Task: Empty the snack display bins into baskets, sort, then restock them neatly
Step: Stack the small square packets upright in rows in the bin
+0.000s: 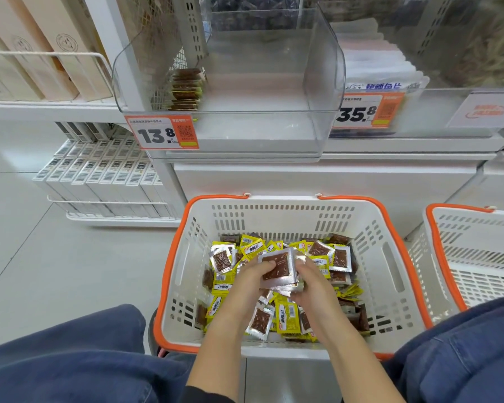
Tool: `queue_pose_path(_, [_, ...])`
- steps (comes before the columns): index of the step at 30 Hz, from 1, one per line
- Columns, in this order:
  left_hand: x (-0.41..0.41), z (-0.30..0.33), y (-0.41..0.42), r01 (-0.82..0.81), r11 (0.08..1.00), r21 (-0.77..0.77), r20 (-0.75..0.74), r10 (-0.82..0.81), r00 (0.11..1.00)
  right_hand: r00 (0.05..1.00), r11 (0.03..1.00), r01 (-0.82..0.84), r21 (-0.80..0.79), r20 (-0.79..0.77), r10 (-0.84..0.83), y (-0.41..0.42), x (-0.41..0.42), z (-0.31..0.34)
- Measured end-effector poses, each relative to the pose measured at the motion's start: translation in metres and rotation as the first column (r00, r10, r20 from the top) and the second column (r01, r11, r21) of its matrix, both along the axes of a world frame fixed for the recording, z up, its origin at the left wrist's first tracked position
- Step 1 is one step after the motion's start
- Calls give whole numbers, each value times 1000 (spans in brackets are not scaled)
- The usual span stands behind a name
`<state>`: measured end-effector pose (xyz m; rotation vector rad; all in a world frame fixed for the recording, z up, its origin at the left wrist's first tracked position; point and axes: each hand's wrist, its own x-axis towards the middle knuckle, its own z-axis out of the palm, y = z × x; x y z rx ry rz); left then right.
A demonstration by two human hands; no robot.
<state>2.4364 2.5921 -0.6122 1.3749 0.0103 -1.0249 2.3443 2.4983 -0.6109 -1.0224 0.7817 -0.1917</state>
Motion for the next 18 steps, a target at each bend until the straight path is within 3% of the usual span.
queue_pose_path(6, [-2,1,0,53,997,-58,16,-52,999,999,997,28,-73,27,-26,3,2,6])
queue_pose_path(11, [-3,1,1,-2,995,-103,-30,-1,1000,999,999,-4,42,50,2,-2,2,6])
queue_pose_path(18, [0,5,4,80,994,-80,18,-79,997,997,1000,14,25,78,-15,0,0,8])
